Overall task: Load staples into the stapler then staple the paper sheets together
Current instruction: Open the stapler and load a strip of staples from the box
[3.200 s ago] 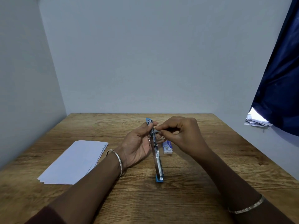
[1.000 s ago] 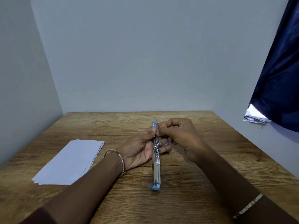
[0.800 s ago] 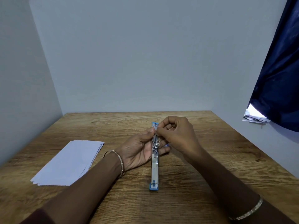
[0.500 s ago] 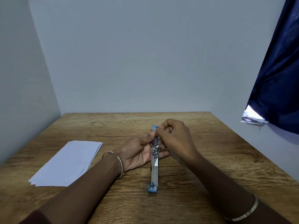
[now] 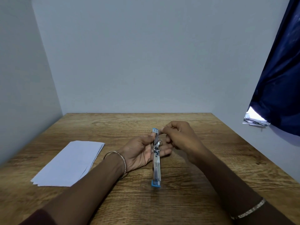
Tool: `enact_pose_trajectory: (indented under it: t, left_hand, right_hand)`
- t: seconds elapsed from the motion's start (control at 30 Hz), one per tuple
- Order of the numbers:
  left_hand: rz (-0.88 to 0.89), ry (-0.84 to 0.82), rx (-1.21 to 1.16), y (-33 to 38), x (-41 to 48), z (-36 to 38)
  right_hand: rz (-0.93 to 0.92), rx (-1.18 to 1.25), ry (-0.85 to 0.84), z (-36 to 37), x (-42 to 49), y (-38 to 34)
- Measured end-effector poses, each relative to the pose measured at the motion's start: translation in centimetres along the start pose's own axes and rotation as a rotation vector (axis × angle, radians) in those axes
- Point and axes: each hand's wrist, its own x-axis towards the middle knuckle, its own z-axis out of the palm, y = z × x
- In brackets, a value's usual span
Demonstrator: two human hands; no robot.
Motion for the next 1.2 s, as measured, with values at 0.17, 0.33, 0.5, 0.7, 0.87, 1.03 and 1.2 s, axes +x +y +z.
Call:
enact_pose_trajectory:
  t: [0.17, 0.33, 0.5, 0.7, 0.87, 1.03, 1.2]
  left_hand:
    - [0.074, 0.057, -0.051, 0.9, 0.1, -0.2]
    - [0.153, 0.125, -0.047, 1.3, 0.1, -0.3]
    - [0.166, 0.113, 0.012, 0.9, 0.1, 0.0]
    - [0.156, 0.058, 0.062, 0.5, -0.1, 0.3]
    - [0.144, 0.067, 0.07, 0.5, -0.2, 0.6]
    - [0.134, 0.106, 0.039, 0.5, 0.0, 0.0]
    - [0.152, 0.09, 0.005, 0.7, 0.1, -0.2]
  right_hand:
    - [-0.22, 0.091, -0.153, -1.8, -0.7, -1.6]
    - [-0.418, -0.21, -0.327, -1.5, -0.7, -1.7]
    - [-0.482, -0.146, -0.132, -0.3, -0.2, -0.6]
    - [-0.505, -0.137, -0.03, 0.2, -0.1, 0.1]
    - [-0.493, -0.147, 0.011, 0.6, -0.4, -0.1]
    - [-0.458, -0.204, 0.034, 0.5, -0.4, 0.1]
    - [-0.507, -0.33, 0.008, 0.5, -0.4, -0.1]
